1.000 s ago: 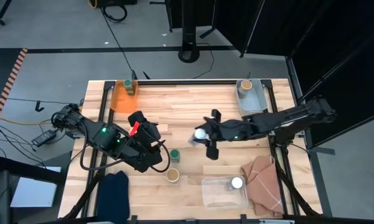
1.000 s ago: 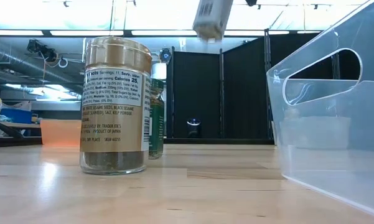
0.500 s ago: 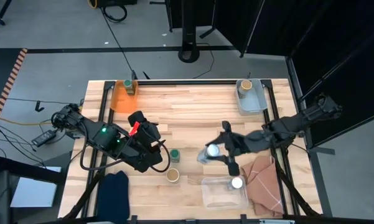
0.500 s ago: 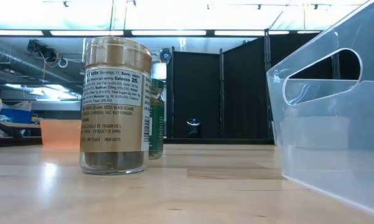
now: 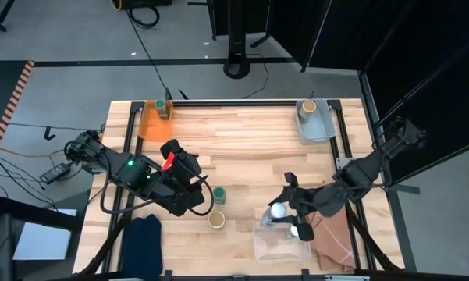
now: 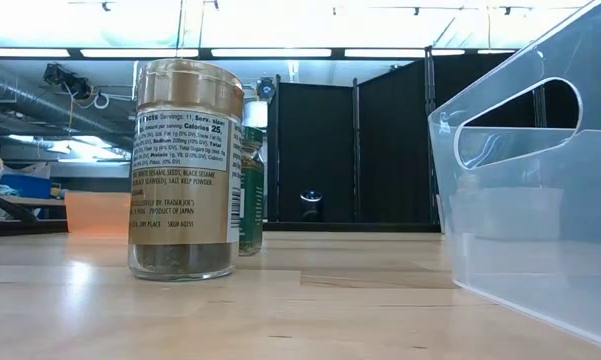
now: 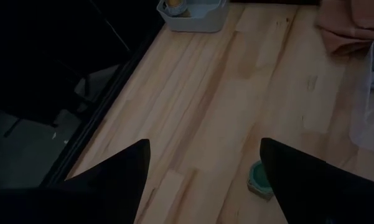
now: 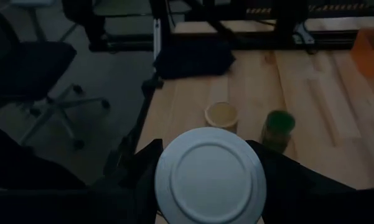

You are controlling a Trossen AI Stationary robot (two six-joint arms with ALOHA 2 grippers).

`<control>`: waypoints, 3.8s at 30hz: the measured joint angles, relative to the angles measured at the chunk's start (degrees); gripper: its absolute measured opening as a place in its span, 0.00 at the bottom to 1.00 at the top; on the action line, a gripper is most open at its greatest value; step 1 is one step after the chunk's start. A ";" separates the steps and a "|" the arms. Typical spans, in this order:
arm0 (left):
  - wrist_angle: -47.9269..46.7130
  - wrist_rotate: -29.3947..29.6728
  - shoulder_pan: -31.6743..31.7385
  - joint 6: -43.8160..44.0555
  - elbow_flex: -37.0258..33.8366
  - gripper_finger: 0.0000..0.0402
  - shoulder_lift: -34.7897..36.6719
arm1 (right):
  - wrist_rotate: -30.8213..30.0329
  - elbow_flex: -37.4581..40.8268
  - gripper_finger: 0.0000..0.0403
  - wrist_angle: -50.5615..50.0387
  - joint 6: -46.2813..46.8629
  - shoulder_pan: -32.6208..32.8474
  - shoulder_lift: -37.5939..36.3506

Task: Sort spices by type
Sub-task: Put the white seasoning bottle into the transparent bin

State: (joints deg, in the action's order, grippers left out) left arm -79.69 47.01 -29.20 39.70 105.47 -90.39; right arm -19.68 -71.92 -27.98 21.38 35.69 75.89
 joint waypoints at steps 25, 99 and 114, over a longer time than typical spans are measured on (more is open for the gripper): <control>2.26 0.35 -0.01 0.00 0.00 0.77 0.00 | 6.32 -0.02 0.52 -2.54 -1.80 1.47 16.95; 3.55 6.36 4.28 -0.41 0.00 0.77 0.00 | 10.22 25.31 0.54 25.64 -11.23 0.54 12.88; 3.55 6.36 4.25 -0.42 0.00 0.77 -0.01 | 10.24 25.38 0.60 25.87 -6.40 0.52 12.97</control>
State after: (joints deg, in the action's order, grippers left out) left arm -76.14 53.36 -24.95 39.29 105.47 -90.40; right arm -9.44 -46.54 -2.11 14.97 36.21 88.86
